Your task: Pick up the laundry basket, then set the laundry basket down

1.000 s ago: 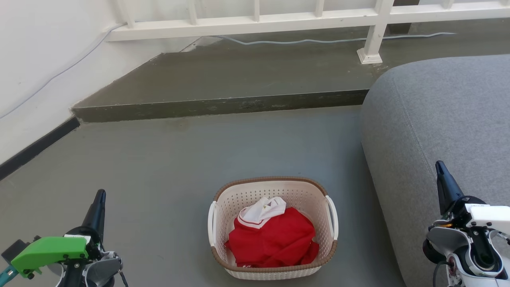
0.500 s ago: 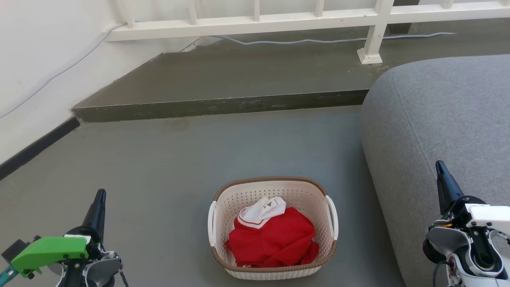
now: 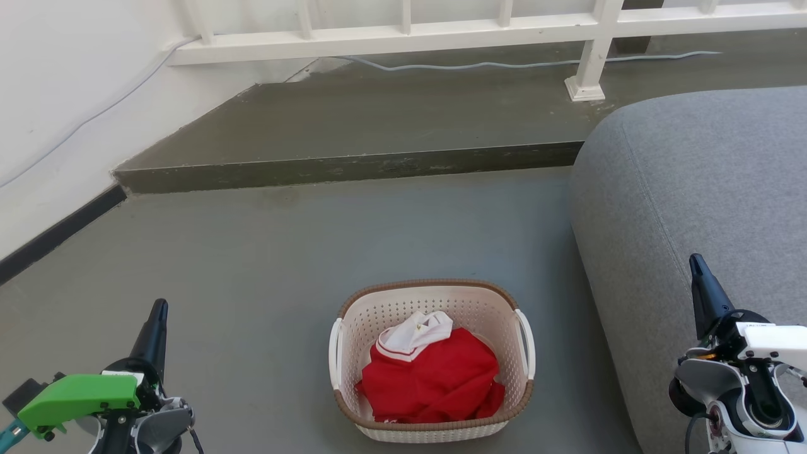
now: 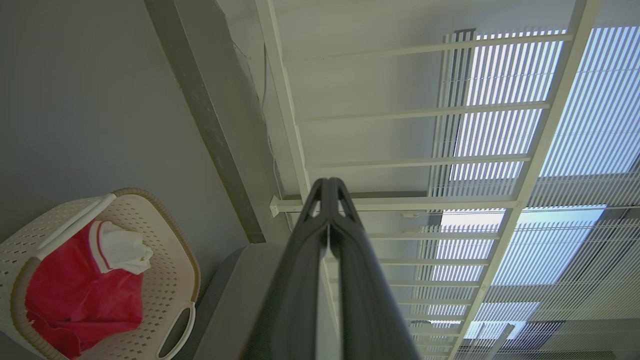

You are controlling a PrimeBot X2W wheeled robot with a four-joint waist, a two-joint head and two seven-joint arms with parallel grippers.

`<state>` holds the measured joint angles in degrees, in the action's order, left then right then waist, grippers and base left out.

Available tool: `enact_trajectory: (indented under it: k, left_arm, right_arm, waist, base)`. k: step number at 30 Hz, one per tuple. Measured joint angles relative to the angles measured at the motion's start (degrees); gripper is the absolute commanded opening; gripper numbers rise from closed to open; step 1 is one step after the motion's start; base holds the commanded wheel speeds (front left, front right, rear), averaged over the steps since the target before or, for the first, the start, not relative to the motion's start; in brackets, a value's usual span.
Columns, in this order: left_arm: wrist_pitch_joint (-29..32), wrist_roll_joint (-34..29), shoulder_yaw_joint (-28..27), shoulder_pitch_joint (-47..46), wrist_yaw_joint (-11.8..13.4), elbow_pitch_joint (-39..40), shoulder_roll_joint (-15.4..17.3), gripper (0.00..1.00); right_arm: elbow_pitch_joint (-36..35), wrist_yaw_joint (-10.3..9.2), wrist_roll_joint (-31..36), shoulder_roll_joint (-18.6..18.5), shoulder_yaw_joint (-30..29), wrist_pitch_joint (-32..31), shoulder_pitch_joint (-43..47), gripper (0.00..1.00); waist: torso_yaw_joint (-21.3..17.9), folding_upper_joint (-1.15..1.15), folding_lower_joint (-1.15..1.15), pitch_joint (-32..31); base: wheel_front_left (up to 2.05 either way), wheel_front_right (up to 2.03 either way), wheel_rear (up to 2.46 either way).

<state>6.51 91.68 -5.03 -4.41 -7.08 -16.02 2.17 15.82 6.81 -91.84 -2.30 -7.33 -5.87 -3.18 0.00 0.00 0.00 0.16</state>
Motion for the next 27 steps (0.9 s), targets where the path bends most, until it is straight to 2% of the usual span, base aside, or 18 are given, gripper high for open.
enact_trajectory:
  k: [27]
  left_arm:
    - [0.0,0.0,0.0,0.0,0.0,0.1,0.0,0.00]
  right_arm:
    - [0.0,0.00,0.0,0.0,0.0,-0.1,0.0,0.00]
  waist:
    - [0.0,0.00,0.00,0.0]
  base:
    - [0.00,0.00,0.00]
